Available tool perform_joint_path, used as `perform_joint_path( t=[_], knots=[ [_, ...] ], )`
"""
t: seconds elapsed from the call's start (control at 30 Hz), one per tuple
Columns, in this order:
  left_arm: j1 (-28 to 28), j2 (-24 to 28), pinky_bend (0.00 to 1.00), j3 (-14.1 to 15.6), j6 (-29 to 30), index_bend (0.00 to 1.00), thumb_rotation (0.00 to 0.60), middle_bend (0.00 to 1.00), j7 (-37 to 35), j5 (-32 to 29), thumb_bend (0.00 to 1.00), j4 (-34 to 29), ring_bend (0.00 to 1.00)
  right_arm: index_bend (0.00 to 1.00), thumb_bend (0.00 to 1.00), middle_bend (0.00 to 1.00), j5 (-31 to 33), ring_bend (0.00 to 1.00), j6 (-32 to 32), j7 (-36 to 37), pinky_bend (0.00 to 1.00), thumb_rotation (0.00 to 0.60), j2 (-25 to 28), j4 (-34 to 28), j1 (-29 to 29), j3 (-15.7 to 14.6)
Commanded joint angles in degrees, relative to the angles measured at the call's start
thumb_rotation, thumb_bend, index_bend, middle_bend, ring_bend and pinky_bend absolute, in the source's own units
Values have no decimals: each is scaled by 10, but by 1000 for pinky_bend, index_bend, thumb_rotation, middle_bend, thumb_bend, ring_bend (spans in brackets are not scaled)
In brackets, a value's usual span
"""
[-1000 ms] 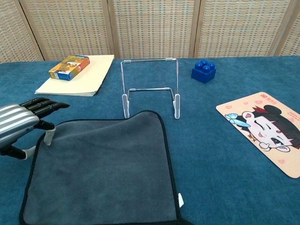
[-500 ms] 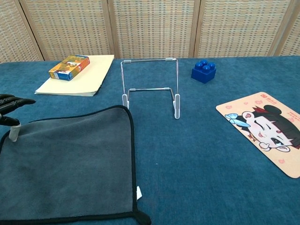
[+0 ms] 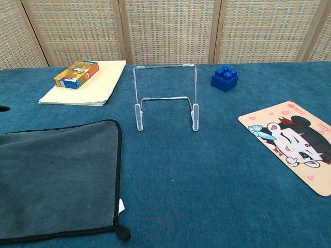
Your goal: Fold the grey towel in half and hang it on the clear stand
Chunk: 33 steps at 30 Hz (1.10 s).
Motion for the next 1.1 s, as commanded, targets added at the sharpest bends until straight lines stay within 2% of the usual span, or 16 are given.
perform_joint_path(
  t=[0.03, 0.3, 0.63, 1.1],
  knots=[
    [-3, -3, 0, -2, 9, 695, 600, 0, -3, 6, 450, -5, 0, 0, 0, 0, 0, 0, -1, -1, 0, 600, 0, 0, 0, 0],
    [-31, -6, 0, -18, 14, 692, 600, 0, 44, 21, 450, -65, 0, 0, 0, 0, 0, 0, -3, 1, 0, 600, 1, -1, 1, -1],
    [-99, -23, 0, -57, -70, 691, 600, 0, 186, 8, 449, -174, 0, 0, 0, 0, 4, 0, -6, 12, 0, 600, 3, 2, 2, 1],
    [-132, -52, 0, -73, -120, 691, 600, 0, 273, -7, 448, -214, 0, 0, 0, 0, 6, 0, -6, 22, 0, 600, 6, 4, 1, 2]
  ],
)
